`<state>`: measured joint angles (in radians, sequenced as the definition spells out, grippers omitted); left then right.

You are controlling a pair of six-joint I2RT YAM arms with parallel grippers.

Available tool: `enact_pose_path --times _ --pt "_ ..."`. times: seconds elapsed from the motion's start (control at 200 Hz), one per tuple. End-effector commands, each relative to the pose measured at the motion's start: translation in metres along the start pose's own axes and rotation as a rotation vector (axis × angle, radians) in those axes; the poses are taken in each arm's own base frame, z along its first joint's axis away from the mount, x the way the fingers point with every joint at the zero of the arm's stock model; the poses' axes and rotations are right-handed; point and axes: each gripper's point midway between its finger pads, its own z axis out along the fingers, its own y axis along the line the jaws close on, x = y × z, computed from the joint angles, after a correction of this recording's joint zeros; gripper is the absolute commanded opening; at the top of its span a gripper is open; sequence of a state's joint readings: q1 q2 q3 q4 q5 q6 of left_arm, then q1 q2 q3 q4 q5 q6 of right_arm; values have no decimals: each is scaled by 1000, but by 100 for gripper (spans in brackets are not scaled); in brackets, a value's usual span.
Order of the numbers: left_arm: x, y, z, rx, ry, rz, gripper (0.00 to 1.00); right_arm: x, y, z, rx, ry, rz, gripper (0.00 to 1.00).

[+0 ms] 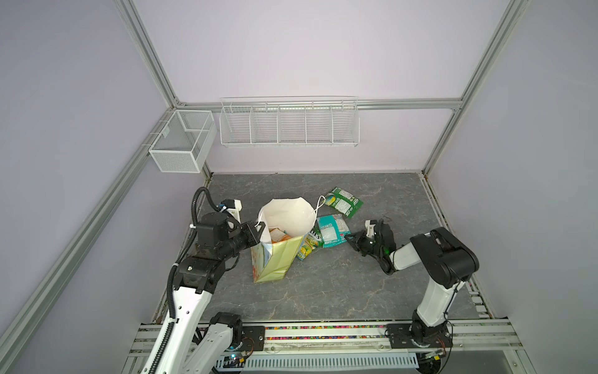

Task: Place the snacks into the paper bag
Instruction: 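Lower the right gripper onto the teal Fox's packet and close on it, then lift the teal Fox's packet off the table with the right gripper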

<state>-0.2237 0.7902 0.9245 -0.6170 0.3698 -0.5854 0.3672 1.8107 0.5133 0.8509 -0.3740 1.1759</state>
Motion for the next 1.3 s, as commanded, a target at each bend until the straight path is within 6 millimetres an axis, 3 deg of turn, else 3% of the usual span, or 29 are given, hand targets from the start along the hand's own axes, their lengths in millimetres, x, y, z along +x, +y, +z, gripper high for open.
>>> enact_pose_path --times 0.0,0.485,0.725,1.295 --pt "-11 -16 -11 36 -35 43 0 7 4 -4 72 23 -65 7" --pt "-9 -15 -11 40 -32 45 0 16 66 -27 80 13 -301 7" --pt "-9 -18 -14 48 -33 51 0 16 105 -52 60 -27 -406 7" --pt "-16 -28 -27 9 23 156 0 18 167 -113 -12 -102 -548 7"
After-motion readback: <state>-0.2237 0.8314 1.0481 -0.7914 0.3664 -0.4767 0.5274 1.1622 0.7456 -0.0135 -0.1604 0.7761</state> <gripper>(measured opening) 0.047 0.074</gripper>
